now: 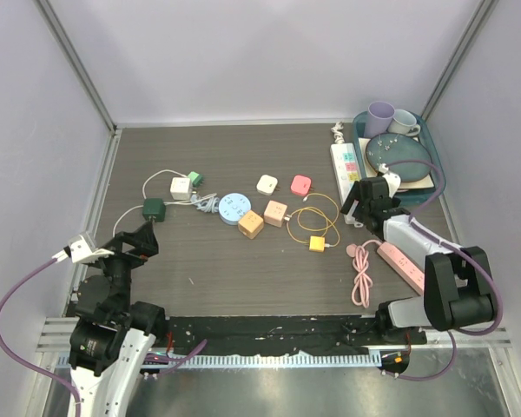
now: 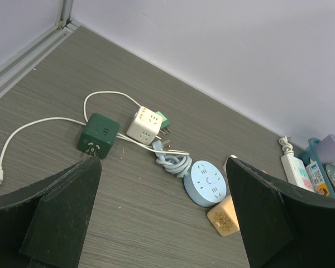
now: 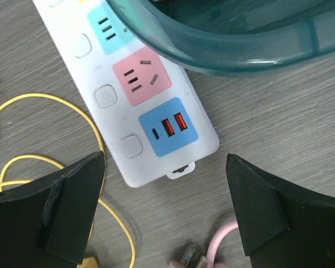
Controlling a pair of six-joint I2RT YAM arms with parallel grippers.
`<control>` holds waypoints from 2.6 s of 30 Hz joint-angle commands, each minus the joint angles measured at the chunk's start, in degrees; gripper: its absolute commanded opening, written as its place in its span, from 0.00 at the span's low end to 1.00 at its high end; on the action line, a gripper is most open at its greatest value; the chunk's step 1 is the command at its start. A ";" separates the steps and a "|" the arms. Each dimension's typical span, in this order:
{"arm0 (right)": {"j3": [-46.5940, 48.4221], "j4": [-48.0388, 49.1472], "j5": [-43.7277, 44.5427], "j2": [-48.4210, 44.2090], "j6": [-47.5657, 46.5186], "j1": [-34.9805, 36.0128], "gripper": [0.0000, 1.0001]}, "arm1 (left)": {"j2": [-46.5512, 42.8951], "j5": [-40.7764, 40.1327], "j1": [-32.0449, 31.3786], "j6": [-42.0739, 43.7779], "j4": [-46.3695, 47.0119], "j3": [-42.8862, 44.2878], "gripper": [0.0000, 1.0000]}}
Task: Insert the plug
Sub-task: Adjust the socket at the center of the board.
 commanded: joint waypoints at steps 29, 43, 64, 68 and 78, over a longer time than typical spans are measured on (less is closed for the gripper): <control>3.73 5.39 2.74 3.69 -4.89 9.80 0.95 | -3.13 0.11 -0.07 -0.18 1.38 0.96 0.99; 19.11 2.23 2.76 20.73 -3.40 8.39 0.97 | -3.04 0.02 -0.33 -0.18 1.38 0.87 1.00; 14.82 -7.09 3.99 18.64 5.82 18.04 0.59 | -3.13 0.02 -0.42 -0.18 1.56 0.78 1.00; 13.15 -8.68 5.05 17.06 14.94 23.76 0.62 | -3.04 0.11 -0.42 -0.26 1.47 0.87 1.00; 15.86 -9.82 8.83 19.60 27.36 36.16 0.71 | -3.13 0.19 -0.42 -0.26 0.77 1.04 1.00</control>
